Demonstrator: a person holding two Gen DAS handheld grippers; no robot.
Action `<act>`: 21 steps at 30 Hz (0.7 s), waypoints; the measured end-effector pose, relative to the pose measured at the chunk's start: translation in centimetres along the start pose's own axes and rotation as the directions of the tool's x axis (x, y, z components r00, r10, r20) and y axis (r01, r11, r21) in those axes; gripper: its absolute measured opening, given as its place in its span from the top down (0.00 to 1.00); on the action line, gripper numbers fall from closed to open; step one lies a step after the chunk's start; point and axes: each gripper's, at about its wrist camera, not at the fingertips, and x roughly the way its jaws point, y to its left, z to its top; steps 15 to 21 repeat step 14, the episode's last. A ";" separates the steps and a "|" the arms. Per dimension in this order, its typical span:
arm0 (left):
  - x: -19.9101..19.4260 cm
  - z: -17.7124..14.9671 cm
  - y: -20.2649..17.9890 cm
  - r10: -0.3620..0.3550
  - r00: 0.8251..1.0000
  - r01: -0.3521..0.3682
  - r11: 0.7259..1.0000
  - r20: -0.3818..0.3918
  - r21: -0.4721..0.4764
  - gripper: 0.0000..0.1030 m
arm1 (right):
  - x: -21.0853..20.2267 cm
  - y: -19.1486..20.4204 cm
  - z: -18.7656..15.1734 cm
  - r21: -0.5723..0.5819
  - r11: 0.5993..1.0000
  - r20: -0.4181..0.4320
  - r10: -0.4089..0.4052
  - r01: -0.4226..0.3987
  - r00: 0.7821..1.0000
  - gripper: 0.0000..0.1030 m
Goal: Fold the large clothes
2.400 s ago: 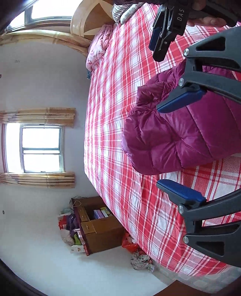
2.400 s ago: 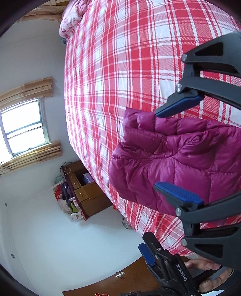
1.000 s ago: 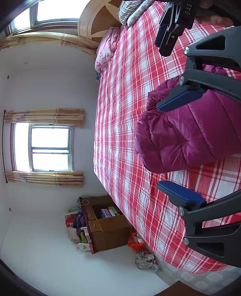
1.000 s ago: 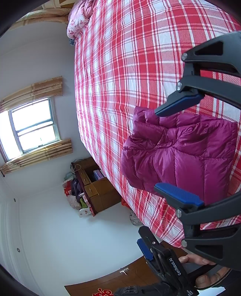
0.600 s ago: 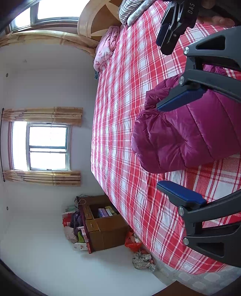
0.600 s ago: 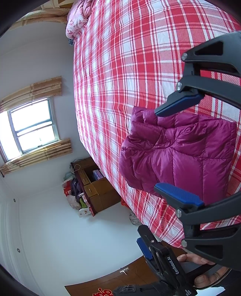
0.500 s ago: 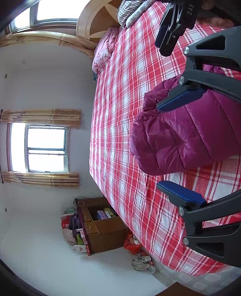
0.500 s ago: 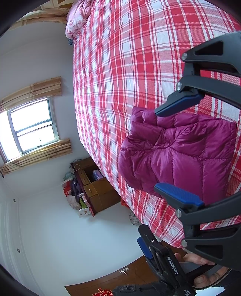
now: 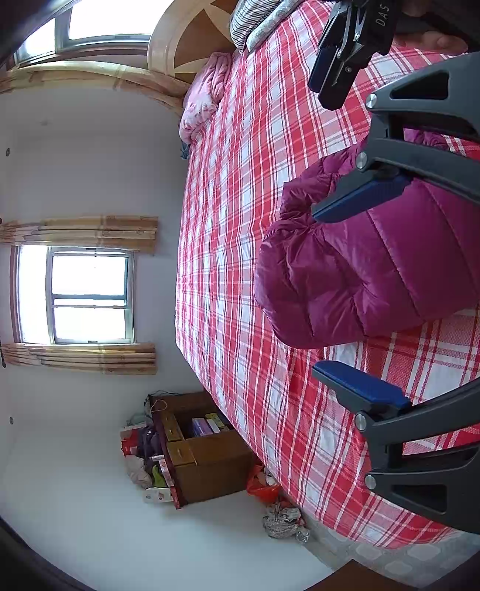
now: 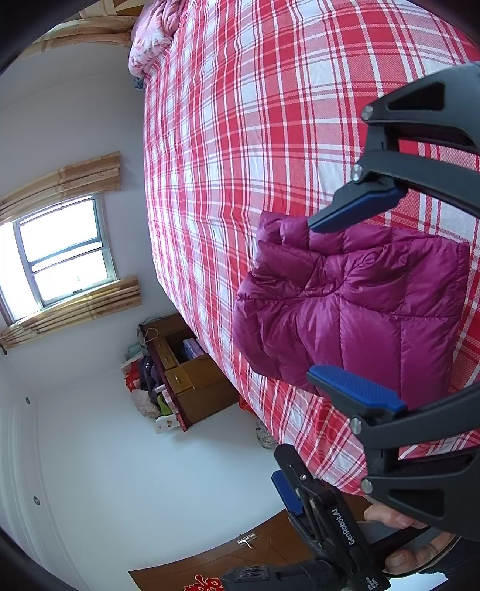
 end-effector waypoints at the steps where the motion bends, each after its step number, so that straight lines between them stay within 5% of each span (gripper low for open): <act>1: 0.1 0.0 0.0 0.000 1.000 0.000 1.000 -0.004 -0.002 0.25 | 0.0 0.0 0.0 0.001 1.000 -0.001 -0.001 0.001 1.000 0.25; 21: -0.4 -0.3 -0.1 0.017 0.999 -0.017 1.000 0.033 -0.001 0.25 | 0.1 -0.2 -0.1 0.007 1.000 -0.005 0.000 0.000 1.000 0.25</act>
